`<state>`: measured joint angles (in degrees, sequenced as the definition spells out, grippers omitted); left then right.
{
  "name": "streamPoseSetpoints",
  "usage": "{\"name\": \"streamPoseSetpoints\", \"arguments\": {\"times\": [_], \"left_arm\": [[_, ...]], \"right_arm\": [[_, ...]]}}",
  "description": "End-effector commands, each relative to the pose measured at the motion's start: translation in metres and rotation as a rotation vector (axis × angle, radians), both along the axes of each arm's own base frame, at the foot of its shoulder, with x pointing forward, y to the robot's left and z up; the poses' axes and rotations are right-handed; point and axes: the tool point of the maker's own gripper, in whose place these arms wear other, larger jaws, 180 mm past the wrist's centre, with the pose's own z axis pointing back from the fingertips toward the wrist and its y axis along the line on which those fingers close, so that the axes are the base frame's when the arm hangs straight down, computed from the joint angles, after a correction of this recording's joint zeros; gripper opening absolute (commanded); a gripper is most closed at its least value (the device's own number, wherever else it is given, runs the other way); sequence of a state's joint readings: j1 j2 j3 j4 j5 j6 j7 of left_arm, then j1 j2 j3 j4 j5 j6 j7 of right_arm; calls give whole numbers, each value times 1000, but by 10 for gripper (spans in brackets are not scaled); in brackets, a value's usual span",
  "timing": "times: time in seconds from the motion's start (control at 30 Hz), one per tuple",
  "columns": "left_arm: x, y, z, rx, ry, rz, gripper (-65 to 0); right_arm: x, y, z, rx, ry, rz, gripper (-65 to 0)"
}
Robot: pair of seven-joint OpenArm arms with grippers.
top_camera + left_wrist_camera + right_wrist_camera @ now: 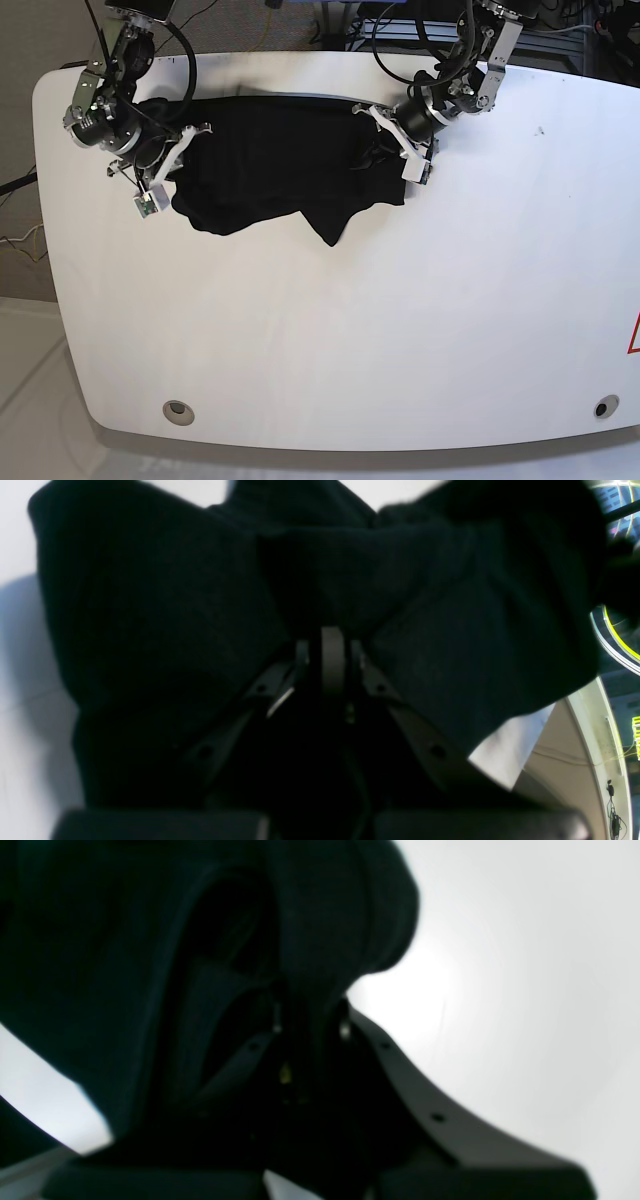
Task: Fold the T-shirt properly
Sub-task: 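Carry the held shirt end with the right gripper toward the left gripper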
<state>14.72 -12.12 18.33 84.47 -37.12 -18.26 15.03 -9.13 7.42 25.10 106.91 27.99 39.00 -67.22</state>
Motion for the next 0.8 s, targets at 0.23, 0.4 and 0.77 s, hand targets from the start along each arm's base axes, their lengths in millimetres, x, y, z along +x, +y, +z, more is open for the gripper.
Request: {"name": "streamPoseSetpoints", "arguments": {"times": [0.23, 0.4, 0.77], "left_arm": [[-5, 6, -10, 54, 31, -12, -631], [-7, 6, -11, 54, 34, -12, -631], [-7, 6, -11, 54, 34, -12, -631]], "right_arm": [[20, 15, 26, 0, -41, 9, -650], [18, 26, 23, 29, -27, 10, -650], [19, 86, 35, 72, -41, 145, -650]]}}
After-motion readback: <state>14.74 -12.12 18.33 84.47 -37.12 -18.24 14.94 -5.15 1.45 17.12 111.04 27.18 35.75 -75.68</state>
